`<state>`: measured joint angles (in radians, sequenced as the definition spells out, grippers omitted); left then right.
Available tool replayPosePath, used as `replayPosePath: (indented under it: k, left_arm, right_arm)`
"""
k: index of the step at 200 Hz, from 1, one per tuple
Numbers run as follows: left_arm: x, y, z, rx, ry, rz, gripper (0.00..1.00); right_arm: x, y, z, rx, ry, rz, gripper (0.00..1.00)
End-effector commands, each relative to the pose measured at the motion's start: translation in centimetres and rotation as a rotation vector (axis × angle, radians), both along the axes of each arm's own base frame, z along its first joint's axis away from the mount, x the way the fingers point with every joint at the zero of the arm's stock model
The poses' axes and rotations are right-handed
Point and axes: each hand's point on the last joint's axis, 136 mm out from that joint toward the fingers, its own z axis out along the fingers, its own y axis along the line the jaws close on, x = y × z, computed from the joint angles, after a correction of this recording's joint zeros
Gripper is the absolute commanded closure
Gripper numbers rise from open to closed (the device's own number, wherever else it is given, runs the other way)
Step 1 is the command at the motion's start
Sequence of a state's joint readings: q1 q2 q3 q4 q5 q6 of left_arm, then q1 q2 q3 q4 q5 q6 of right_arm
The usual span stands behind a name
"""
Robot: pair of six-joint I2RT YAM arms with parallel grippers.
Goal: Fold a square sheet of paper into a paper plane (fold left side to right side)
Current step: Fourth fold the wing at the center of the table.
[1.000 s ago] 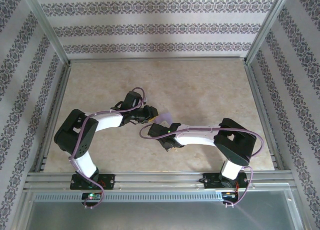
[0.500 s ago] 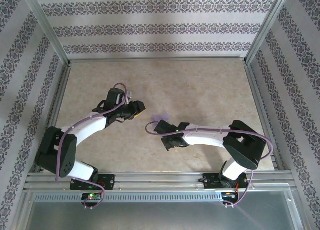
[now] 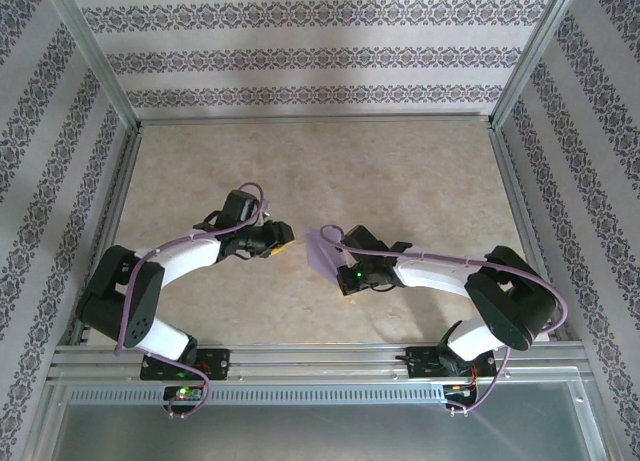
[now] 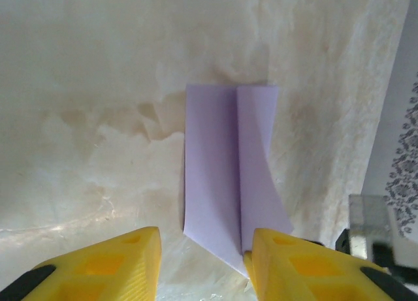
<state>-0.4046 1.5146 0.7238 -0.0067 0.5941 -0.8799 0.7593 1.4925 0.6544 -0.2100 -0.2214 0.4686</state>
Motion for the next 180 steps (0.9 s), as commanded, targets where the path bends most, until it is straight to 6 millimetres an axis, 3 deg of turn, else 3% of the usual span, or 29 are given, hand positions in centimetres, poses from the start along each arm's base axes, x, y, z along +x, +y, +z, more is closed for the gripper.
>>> replayPosePath:
  k: [1,106,180]
  left_arm:
    - [0.0,-2.2,0.1,-0.035,-0.002,-0.032,0.59]
    - [1.2,-8.2,-1.3,-0.024,0.021,-0.082,0.64]
    - [1.8,-9.7,-3.0,0.008,0.052,-0.108,0.64]
  right_arm:
    - [-0.1,0.7,0.8,0.109,0.021,0.002,0.95]
    - [0.6,-0.2,0.8,0.234,0.068,-0.041,0.96]
    - [0.6,-0.3,0.3,0.225,0.080,-0.042,0.96]
